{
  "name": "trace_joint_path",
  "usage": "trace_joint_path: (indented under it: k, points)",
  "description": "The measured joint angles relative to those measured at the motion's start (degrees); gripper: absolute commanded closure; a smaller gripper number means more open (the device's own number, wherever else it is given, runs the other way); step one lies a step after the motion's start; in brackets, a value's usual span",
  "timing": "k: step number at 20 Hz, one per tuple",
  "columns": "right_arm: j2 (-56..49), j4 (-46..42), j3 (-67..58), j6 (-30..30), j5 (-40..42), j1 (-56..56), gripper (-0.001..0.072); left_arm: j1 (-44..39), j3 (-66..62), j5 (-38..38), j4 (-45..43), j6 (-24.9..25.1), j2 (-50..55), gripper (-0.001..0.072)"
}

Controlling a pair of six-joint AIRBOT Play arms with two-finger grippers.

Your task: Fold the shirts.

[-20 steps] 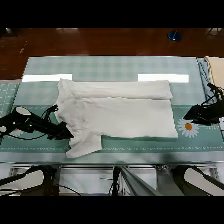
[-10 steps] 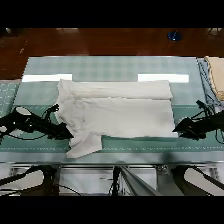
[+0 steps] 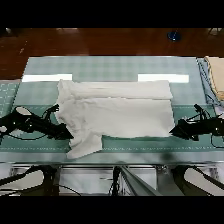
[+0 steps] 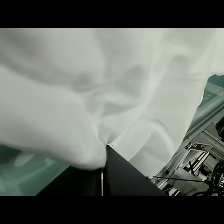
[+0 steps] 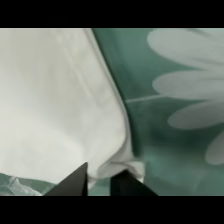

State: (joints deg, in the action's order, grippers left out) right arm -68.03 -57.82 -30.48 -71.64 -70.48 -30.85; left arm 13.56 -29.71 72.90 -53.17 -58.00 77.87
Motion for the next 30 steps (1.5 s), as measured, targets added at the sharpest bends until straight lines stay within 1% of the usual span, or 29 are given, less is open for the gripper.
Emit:
trace_joint_path:
  k: [3,6,7,8,10,14,19,21,26,30]
  points:
    - [0.33,3.61,0.74,0.48,2.34,-0.04,0.0686,0.0,0.0,0.02,-0.02,0.37,-0.11,0.0679]
    - [3.45,9.81,0.17,4.22,1.14,-0.04,0.0686,0.24,-0.98,-0.57,0.26,1.7,-1.88,0.068]
    - [5.42,12.44,-0.57,5.27,0.72,-0.04,0.0686,0.61,-2.03,-2.49,1.44,2.21,-3.32,0.068]
    - [7.61,14.8,-1.66,6.1,0.31,-0.04,0.0686,0.94,-3.23,-2.8,3.02,2.54,-4.92,0.068]
    - [11.56,18.73,-4.46,6.97,0.46,-0.04,0.0687,1.55,-6.71,-0.87,8.81,2.99,-8.63,0.068]
    - [15.02,22.84,-12.44,6.58,4.63,-0.04,0.0686,2.16,-16.9,-4.13,15.85,3.17,-11.37,0.068]
    - [10.16,24.98,-18.12,6.1,10.23,1.81,0.0686,0.7,-28.2,-6.29,19.21,1.9,-4.33,0.0679]
    - [6.93,25.49,-18.82,6.47,14.16,4.98,0.0686,0.02,-31.43,-6.88,19.56,1.53,-0.11,0.0679]
    - [-1.05,25.97,-19.52,7.54,29.03,12.7,0.0686,-0.07,-36.85,-7.23,20.2,0.98,8.11,0.0679]
    - [-6.29,26.03,-19.63,8.11,35.39,15.5,0.0686,0.22,-39.1,-8.22,20.24,0.81,12.98,0.0678]
